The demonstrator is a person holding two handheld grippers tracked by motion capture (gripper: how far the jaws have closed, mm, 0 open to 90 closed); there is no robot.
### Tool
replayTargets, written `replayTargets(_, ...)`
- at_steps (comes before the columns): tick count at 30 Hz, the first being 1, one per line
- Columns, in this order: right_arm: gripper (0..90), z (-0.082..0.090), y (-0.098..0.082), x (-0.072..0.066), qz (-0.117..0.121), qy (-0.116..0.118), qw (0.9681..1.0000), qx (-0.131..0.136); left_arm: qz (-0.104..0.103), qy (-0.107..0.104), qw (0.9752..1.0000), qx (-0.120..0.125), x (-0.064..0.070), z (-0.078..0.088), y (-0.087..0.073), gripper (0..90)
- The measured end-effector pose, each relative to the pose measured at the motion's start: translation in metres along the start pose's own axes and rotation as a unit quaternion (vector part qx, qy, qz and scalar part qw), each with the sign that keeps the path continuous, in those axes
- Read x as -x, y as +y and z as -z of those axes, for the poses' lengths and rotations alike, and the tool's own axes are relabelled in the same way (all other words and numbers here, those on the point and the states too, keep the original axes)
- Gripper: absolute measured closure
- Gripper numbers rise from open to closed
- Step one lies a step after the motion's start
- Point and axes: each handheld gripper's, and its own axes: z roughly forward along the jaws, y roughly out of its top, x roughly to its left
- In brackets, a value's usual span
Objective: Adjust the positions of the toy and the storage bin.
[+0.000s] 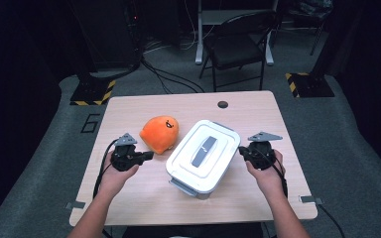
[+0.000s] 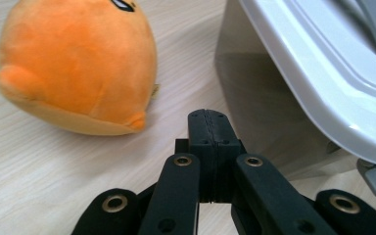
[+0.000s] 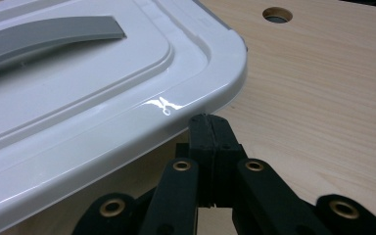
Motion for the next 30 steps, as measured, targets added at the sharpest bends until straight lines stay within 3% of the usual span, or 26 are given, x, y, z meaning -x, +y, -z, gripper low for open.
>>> replayTargets(12, 90.0, -0.009, 0.006, -0.019, 0.019, 0.02, 0.9996, -0.003, -0.028, -0.032, 0.9991, -0.004, 0.022, -0.007, 0.007, 90.0)
replayTargets(18, 90.0, -0.009, 0.01, -0.025, 0.018, 0.033, 0.9993, 0.004, -0.028, -0.039, 0.9988, -0.007, 0.027, -0.011, 0.009, 90.0)
replayTargets(30, 88.5, -0.01, 0.013, -0.028, 0.021, 0.037, 0.9991, 0.006, -0.025, -0.049, 0.9985, -0.008, 0.029, -0.016, 0.011, 90.0)
